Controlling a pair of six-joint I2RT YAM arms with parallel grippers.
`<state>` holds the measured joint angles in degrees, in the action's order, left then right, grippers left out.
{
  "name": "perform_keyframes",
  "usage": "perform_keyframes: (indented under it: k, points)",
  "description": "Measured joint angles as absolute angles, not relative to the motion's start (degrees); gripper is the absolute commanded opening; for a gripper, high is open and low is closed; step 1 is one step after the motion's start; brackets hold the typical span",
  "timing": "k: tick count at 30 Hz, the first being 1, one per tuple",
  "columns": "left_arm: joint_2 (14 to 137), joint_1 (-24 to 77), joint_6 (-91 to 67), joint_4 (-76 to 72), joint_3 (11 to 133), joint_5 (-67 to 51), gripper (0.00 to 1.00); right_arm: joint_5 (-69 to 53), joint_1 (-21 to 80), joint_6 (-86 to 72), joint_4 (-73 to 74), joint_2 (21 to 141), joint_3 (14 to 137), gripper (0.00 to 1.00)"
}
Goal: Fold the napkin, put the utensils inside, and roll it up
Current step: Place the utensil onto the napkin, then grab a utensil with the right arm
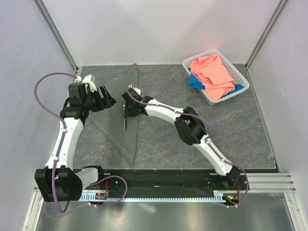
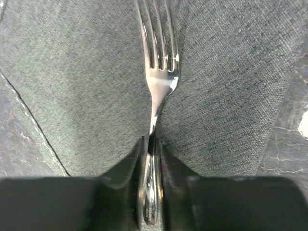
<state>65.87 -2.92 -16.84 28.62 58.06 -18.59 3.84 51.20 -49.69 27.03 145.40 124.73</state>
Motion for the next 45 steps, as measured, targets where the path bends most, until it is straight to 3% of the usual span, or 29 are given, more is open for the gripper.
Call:
perform_keyframes:
  k: [1,4,12,20,26,30,37,45]
  points:
    - [65.87,-2.92,-16.84,28.62,58.06,-18.59,0.79,3.79,51.16,-49.3,27.0,145.4,124.9,0.4]
    - [65.91,-2.92,-16.84,28.62,58.06,-18.59,0.79,3.09,51.13,-47.94,26.59,145.4,125.36,0.5]
    - [66.02,-2.92,-16.84,28.62,58.06,-18.57,0.79,1.52,50.78,-42.74,26.65,143.57,123.76,0.54]
    - [66.02,-2.92,-16.82,28.64,58.06,-17.89,0.79,-2.0,44.99,-36.71,23.9,121.3,95.68,0.57]
    - [66.02,-2.92,-16.82,28.64,58.06,-16.99,0.79,2.0,38.09,-28.21,25.52,97.76,77.54,0.47]
    - [66.02,-2.92,-16.84,28.64,58.06,-16.75,0.79,4.05,32.86,-24.53,28.47,88.49,68.36,0.42]
    - [66.02,-2.92,-16.84,28.64,58.06,-16.38,0.79,5.34,26.7,-22.61,36.67,87.94,55.48,0.38]
    - [67.44,-2.92,-16.82,28.64,58.06,-16.36,0.79,5.37,22.72,-22.5,40.03,87.96,51.2,0.37]
